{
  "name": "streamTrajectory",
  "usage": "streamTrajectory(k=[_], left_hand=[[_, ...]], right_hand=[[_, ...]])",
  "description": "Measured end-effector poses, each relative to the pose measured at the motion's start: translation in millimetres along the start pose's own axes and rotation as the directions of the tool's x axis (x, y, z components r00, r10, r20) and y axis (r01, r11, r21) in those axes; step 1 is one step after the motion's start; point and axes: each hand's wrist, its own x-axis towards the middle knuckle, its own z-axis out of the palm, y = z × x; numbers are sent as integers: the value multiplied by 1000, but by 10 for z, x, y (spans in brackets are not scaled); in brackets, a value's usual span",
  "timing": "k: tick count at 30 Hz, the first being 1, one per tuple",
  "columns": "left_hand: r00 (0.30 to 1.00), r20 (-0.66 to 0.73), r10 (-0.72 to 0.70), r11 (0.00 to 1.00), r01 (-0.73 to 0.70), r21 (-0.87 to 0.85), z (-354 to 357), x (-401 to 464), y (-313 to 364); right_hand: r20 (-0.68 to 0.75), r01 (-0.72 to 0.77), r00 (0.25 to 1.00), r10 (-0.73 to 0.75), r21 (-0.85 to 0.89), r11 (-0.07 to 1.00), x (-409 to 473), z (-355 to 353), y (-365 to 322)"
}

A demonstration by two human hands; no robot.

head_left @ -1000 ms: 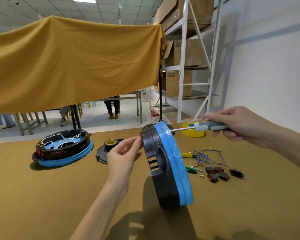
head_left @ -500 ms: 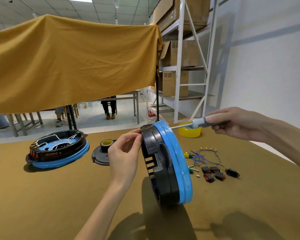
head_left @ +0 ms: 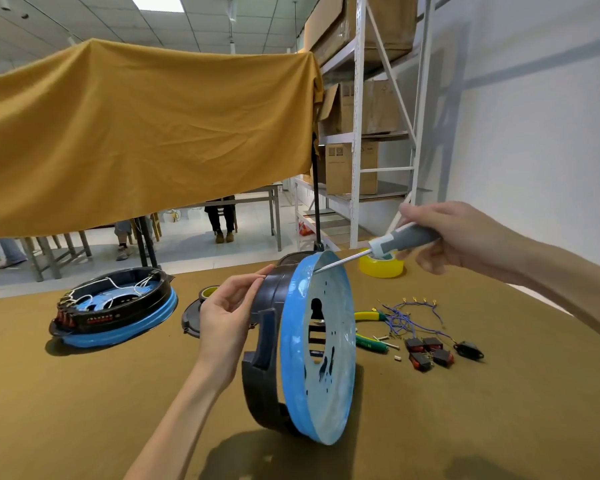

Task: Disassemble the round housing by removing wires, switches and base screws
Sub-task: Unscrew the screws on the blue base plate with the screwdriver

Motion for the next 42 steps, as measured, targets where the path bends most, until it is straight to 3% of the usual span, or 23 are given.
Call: streamTrajectory(k=[2,8,15,23,30,36,42], left_hand=[[1000,10,-26,1000,26,6,-29,13,-16],[996,49,-77,996,79,-31,-125,40,1],[988,37,-148,989,148,-6,-104,25,28],[942,57,-332,941,334,-44,3,17,365],[919,110,-379,905,342,254,113,-31,697],[925,95,-368,902,330,279,107,-8,747],[954,30,-297,926,280,255,106,42,584]], right_hand=[[-30,44,998,-50,-180,983,-62,42,-38],[3,223,974,-228,-203,953,-322,127,-76],[-97,308,932,-348,-292,906,-545,307,79],[-91,289,937,-338,-346,893,-518,311,0],[-40,346,914,-405,-445,826,-492,458,-83],[-113,366,881,-459,-452,813,-443,639,-300],[-92,316,914,-395,-448,836,-422,753,-367]])
